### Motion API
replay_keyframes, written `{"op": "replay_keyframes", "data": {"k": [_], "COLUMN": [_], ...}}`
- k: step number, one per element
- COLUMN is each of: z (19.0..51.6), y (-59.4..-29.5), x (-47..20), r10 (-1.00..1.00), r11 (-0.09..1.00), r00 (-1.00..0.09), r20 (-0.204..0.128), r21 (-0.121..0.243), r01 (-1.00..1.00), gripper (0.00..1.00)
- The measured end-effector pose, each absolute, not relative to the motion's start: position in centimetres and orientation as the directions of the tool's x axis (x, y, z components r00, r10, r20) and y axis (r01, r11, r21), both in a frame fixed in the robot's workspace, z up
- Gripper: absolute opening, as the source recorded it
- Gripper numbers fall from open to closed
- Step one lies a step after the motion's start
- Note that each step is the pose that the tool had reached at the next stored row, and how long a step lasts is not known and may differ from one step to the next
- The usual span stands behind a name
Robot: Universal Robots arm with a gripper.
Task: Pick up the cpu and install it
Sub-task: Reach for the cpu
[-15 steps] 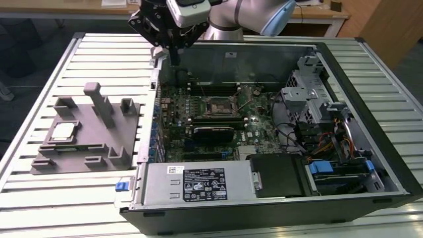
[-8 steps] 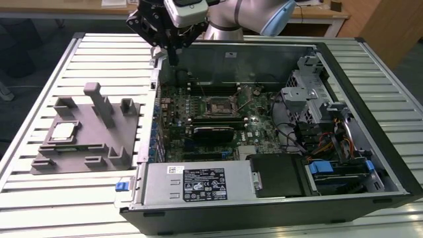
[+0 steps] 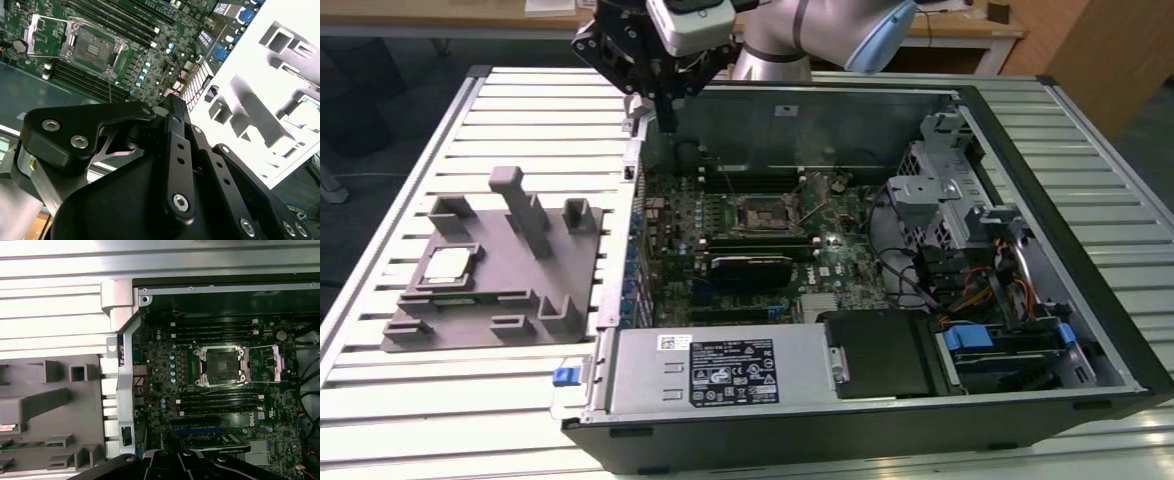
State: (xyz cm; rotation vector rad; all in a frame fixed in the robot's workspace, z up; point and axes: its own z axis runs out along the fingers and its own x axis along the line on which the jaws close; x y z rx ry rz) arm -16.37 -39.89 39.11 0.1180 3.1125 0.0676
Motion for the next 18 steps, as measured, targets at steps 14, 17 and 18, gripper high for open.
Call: {"op": "replay_keyframes", "data": {"k": [14,17,18], "z": [39.07,39.07,39.06], "y": [-39.89,-39.89,-39.89], "x": [-16.91,-17.04,-17.09], "r10": [0.076,0.076,0.076], "r11": [0.996,0.996,0.996], "r00": [-0.997,-0.997,-0.997], "r20": [-0.024,-0.024,-0.024], "r21": [0.044,0.044,0.044], "r01": [0.075,0.075,0.075], "gripper": [0.11,0.11,0.11]}}
